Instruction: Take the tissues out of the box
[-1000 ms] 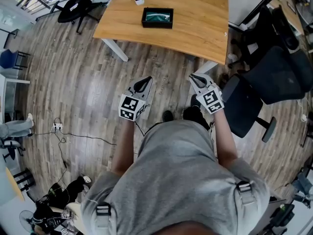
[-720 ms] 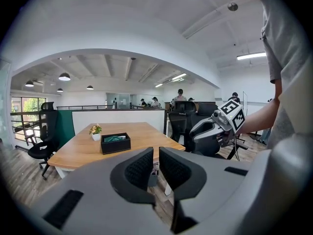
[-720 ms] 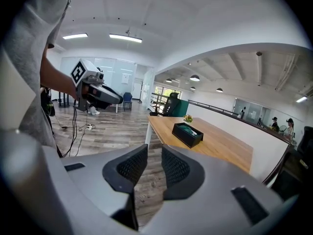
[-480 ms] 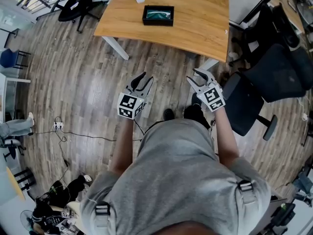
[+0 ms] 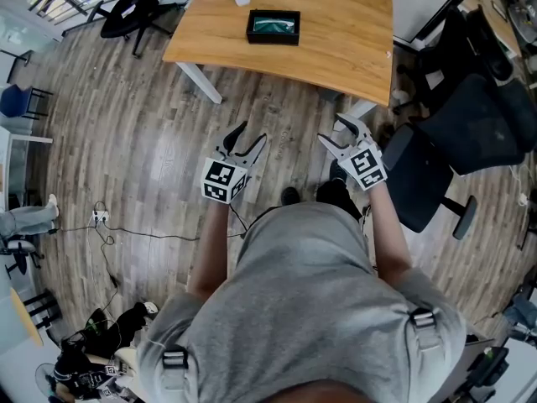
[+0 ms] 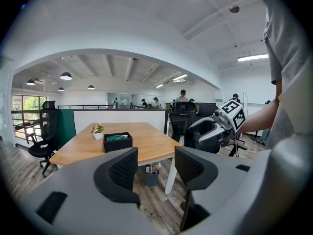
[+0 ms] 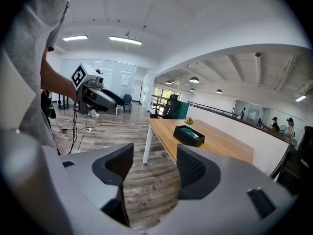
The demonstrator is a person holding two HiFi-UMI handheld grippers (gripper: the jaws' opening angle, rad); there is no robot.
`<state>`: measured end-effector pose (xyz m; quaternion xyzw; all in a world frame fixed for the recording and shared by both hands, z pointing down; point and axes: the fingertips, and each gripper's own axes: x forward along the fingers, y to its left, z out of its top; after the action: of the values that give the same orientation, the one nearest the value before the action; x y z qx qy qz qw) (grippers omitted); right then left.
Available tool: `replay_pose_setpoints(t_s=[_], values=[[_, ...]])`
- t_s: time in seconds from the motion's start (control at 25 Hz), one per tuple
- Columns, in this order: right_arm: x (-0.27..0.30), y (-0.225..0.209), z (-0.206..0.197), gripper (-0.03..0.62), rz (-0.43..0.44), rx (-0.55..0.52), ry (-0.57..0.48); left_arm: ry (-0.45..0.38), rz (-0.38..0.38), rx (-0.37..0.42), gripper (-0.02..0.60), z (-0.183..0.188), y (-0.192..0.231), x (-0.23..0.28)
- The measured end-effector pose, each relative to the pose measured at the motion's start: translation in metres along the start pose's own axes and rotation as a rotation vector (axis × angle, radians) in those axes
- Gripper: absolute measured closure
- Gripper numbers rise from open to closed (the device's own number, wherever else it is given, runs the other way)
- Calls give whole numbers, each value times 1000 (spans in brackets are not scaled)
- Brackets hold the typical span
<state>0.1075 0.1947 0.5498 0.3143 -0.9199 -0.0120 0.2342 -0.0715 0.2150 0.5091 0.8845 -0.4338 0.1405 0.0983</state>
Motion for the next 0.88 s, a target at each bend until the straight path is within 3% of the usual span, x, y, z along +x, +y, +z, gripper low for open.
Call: replay_pose_setpoints(t_s=[0.88], values=[[25, -14, -7, 324, 4, -7, 11, 10, 6, 21, 344, 0, 12, 10]])
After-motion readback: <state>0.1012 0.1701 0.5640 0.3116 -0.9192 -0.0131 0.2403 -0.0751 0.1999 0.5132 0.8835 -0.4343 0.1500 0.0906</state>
